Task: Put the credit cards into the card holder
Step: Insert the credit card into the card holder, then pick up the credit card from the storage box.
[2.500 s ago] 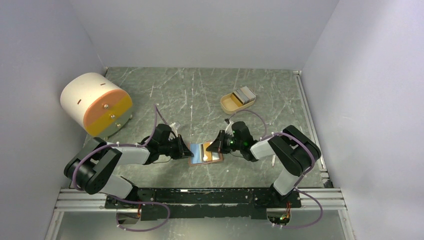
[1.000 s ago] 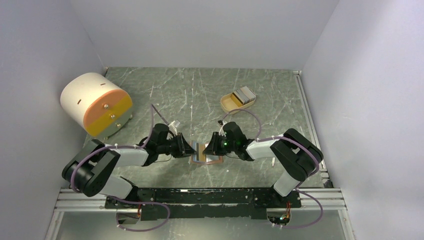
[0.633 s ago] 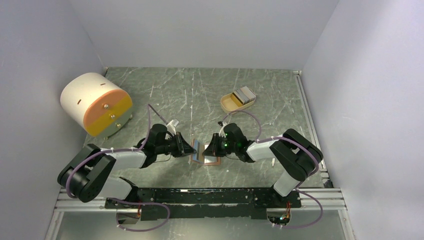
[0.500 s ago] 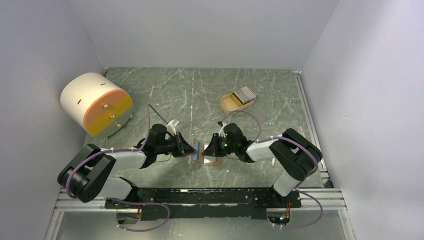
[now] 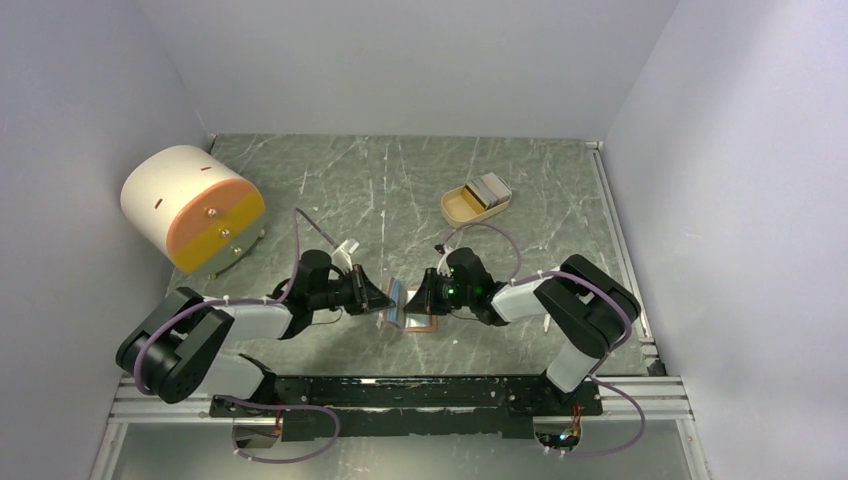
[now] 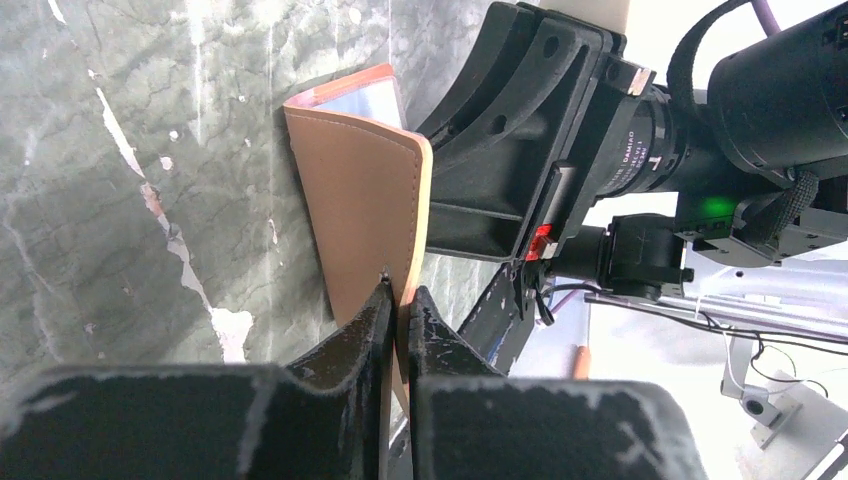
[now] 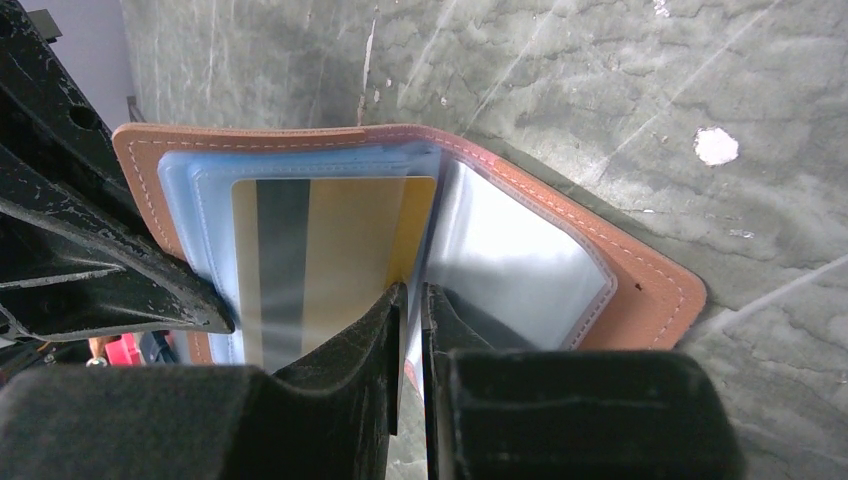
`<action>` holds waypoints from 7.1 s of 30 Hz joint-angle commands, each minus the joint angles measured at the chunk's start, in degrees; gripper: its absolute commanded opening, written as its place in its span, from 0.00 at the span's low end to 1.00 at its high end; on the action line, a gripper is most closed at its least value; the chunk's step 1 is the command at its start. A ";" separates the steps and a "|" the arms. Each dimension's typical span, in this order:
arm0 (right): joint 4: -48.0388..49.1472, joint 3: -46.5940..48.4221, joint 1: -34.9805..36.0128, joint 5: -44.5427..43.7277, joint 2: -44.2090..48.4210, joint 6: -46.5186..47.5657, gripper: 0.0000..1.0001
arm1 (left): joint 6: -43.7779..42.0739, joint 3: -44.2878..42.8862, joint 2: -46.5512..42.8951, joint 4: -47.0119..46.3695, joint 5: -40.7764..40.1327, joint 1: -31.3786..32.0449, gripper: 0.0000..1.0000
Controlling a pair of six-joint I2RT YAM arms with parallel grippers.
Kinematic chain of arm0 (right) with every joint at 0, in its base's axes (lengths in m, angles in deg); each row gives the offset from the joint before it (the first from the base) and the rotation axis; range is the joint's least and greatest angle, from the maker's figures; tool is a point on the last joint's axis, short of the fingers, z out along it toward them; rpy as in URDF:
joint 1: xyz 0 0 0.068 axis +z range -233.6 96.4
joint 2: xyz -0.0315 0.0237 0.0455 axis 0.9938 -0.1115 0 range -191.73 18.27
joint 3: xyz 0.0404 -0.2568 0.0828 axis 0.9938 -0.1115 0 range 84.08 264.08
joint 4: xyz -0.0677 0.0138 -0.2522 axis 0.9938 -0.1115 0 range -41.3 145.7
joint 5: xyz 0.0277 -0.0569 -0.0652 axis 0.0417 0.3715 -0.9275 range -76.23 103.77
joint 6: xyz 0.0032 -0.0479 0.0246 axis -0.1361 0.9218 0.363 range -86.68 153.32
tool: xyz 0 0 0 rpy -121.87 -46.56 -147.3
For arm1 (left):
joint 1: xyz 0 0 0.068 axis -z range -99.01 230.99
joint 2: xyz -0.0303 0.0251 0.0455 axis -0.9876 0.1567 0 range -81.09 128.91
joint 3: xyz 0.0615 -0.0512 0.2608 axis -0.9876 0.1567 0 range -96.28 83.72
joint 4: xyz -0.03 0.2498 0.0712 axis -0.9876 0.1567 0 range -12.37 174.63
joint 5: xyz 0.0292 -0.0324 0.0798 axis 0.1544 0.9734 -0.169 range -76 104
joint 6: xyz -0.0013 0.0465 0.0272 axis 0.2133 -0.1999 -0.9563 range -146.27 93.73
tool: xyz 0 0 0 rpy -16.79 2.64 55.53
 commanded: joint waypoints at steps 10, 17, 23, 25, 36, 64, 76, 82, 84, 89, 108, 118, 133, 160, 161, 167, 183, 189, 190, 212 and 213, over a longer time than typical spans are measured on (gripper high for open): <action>-0.20 0.27 0.32 0.03 -1.08 1.01 0.15 | 1.73 0.77 2.47 -12.11 5.05 0.13 0.09; -0.01 0.32 0.28 0.01 -1.32 0.88 0.16 | 1.90 0.74 4.05 -13.68 5.26 0.62 0.12; 0.20 0.01 0.28 0.02 -1.55 0.84 0.16 | 1.44 0.82 5.56 -13.04 4.21 0.83 0.09; -0.32 0.26 0.28 -0.04 -1.31 1.09 0.16 | 0.25 -0.23 5.44 -8.68 2.58 1.04 0.09; -0.66 0.04 0.28 -0.68 -1.02 1.32 0.17 | -3.41 -3.16 6.09 0.79 -3.02 2.77 0.09; -30.40 2.31 -2.60 -17.33 22.13 8.45 0.39 | -7.54 -10.35 10.52 17.03 -11.78 4.74 0.09; -25.30 5.75 -1.60 -12.61 20.87 9.25 0.31 | -4.50 -9.34 3.31 18.50 -11.94 4.64 0.09; -22.97 8.33 -0.66 -10.90 13.21 10.97 0.28 | -5.59 -10.05 1.24 22.17 -12.25 3.33 0.14; -23.10 8.75 -0.30 -11.24 10.62 10.99 0.27 | -6.03 -10.10 1.00 23.28 -12.34 2.54 0.15; -22.86 8.53 -0.18 -11.40 6.09 11.56 0.27 | -5.78 -8.71 0.29 22.33 -10.80 0.77 0.23; -38.62 27.24 -3.58 -21.86 7.90 24.36 0.45 | -7.23 -7.61 1.73 17.72 -7.49 0.18 0.27; -46.76 48.43 -12.54 -44.25 -6.37 38.68 0.60 | -6.31 -6.00 1.75 14.38 -5.85 0.23 0.20; -49.32 61.27 -16.42 -57.04 -24.05 55.96 0.72 | -5.33 -4.47 1.27 12.30 -4.47 0.29 0.20; -46.41 61.28 -16.49 -63.64 -25.12 60.39 0.52 | -5.20 -4.32 -0.19 13.56 -5.15 0.28 0.19; -46.41 61.23 -16.51 -63.67 -25.07 60.34 0.51 | -5.12 -4.24 -0.20 13.45 -5.18 0.31 0.19; -46.49 61.36 -16.42 -63.30 -24.42 59.79 0.48 | -4.84 -3.51 -0.91 13.37 -5.69 0.30 0.19; -47.10 61.48 -16.42 -62.54 -22.66 59.07 0.33 | -4.35 -3.32 0.14 11.94 -5.19 0.40 0.19; -48.32 62.02 -16.33 -61.53 -22.33 58.27 0.24 | -4.23 -3.15 0.05 11.81 -5.31 0.36 0.19; -49.09 62.10 -16.33 -61.01 -22.02 57.75 0.22 | -4.16 -3.15 0.05 11.73 -5.30 0.40 0.19; -54.26 46.51 -15.10 -22.96 1.50 36.87 0.00 | -0.65 -2.48 -1.77 15.71 -11.76 0.49 0.14; -52.66 44.44 -14.91 -20.66 3.43 35.17 0.00 | -0.30 -2.37 -1.53 15.45 -11.76 0.47 0.14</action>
